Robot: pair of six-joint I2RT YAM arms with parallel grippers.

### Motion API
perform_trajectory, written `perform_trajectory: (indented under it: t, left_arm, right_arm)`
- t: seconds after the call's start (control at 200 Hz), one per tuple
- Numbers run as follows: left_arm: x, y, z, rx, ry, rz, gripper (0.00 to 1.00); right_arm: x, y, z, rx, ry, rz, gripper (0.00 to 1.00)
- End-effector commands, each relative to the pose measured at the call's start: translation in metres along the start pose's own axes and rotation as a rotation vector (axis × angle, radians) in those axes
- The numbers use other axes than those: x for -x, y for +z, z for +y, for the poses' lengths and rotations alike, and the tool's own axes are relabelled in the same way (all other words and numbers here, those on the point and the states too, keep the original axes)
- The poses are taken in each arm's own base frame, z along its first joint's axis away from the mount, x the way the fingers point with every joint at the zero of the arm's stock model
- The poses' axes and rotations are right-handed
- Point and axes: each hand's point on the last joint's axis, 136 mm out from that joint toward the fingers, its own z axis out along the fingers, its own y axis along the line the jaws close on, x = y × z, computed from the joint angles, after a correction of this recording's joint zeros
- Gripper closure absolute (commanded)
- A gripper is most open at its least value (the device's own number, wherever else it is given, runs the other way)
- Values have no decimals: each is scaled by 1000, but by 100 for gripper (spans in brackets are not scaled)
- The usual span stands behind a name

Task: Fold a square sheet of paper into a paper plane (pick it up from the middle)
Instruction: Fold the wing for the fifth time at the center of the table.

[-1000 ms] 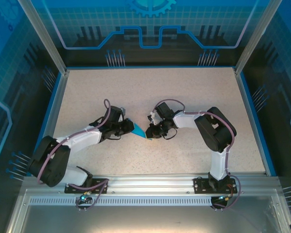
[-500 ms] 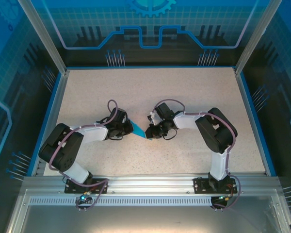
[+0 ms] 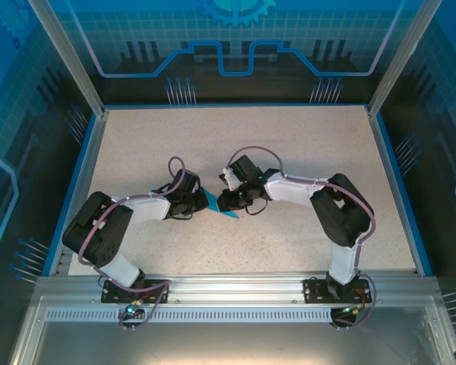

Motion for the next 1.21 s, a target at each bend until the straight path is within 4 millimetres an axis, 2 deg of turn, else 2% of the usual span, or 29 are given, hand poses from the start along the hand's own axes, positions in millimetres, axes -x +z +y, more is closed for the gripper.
perform_trajectory:
  t: [0.0, 0.135, 0.29, 0.8, 1.2]
  left_arm:
    - [-5, 4, 16, 59, -13, 4, 89]
    - [-6, 5, 19, 71, -16, 9, 89]
    - [-6, 6, 21, 82, -26, 10, 89]
    - [-6, 5, 30, 135, -39, 6, 89]
    - [-4, 5, 30, 138, -41, 6, 89]
  right_arm:
    - [-9, 17, -13, -60, 32, 75, 84]
    - [-14, 26, -16, -58, 38, 122, 85]
    - [-29, 28, -21, -44, 39, 171, 86]
    - [-68, 2, -48, -6, 66, 230, 87]
    - [-95, -3, -65, -14, 88, 275, 88]
